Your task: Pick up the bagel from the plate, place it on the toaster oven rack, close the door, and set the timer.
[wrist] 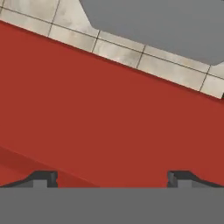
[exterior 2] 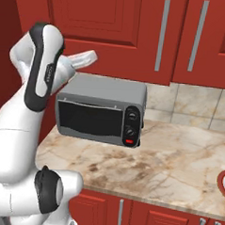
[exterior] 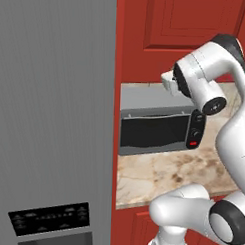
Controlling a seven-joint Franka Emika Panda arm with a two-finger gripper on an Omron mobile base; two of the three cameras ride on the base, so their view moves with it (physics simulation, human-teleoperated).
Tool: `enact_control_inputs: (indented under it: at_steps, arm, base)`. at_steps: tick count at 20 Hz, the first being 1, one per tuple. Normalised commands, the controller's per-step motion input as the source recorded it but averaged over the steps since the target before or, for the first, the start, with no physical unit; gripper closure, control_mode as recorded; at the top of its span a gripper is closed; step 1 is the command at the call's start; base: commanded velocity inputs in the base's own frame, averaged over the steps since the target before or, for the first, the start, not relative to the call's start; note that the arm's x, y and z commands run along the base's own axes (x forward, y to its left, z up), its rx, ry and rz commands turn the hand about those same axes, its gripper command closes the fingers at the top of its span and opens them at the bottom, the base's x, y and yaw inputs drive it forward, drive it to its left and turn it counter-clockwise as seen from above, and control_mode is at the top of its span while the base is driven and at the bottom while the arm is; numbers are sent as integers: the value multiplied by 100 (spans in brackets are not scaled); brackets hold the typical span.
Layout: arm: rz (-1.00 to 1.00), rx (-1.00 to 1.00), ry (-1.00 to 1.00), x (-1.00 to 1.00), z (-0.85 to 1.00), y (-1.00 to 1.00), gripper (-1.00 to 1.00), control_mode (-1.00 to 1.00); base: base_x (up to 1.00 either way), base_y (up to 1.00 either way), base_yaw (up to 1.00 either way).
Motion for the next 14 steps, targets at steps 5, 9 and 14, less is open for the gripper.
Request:
enact_control_inputs:
  at_steps: [5, 9, 14]
  arm:
    - [25, 42, 16, -43, 93, 0, -100, -100]
    - [23, 18, -30, -50, 100, 0, -100, -100]
    - [23, 30, -59, -17, 86, 1, -100, -100]
  base:
    - [0, 0, 0]
    - [0, 0, 0]
    - [0, 0, 0]
